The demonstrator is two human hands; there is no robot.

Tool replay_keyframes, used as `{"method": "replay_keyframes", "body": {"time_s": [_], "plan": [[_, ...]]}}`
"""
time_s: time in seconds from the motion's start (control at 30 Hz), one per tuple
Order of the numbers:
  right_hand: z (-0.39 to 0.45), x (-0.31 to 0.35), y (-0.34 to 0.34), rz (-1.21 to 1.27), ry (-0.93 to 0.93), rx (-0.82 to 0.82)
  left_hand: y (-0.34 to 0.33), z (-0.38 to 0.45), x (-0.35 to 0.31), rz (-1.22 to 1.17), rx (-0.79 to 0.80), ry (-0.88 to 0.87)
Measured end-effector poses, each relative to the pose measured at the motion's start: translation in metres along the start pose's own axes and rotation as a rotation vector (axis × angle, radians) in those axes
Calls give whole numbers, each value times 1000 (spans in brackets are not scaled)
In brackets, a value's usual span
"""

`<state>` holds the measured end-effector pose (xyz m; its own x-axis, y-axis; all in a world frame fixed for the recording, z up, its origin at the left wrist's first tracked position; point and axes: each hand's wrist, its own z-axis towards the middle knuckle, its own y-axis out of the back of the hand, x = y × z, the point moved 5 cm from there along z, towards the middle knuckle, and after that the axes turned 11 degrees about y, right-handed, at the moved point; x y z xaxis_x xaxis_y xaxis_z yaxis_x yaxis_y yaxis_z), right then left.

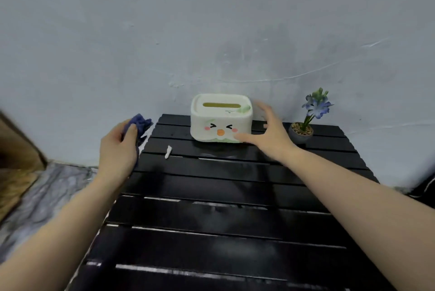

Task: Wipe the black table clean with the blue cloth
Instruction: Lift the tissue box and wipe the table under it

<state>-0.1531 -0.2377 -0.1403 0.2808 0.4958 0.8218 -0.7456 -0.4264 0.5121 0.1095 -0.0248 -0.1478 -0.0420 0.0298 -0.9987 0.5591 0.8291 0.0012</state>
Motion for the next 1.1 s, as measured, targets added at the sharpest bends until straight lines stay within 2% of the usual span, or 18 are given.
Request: {"method": "replay_keyframes", "body": {"time_s": [0.07,0.13,0.27,0.37,0.5,0.73,0.93,1.0,1.1], "plan": [[20,-12,-7,53,-29,31,9,17,16,88,-96,39],[34,-24,-16,119,-38,78,6,27,37,279,-115,79],[51,-42,-31,251,11,54,-15,34,62,892,-90,-107],[56,-46,-38,317,70,-16,-29,42,64,1098,-145,-188],[54,-48,-39,339,130,-72,-49,46,64,1244,-172,-222],[46,-23,-5,432,175,-167,-130,-5,58,1046,37,-316],[47,28,27,335,268,-187,-181,-80,53,805,306,-441],[44,37,32,322,279,-191,-191,-84,53,667,399,-315],[41,47,40,312,288,-203,-186,-62,42,187,392,120]]}}
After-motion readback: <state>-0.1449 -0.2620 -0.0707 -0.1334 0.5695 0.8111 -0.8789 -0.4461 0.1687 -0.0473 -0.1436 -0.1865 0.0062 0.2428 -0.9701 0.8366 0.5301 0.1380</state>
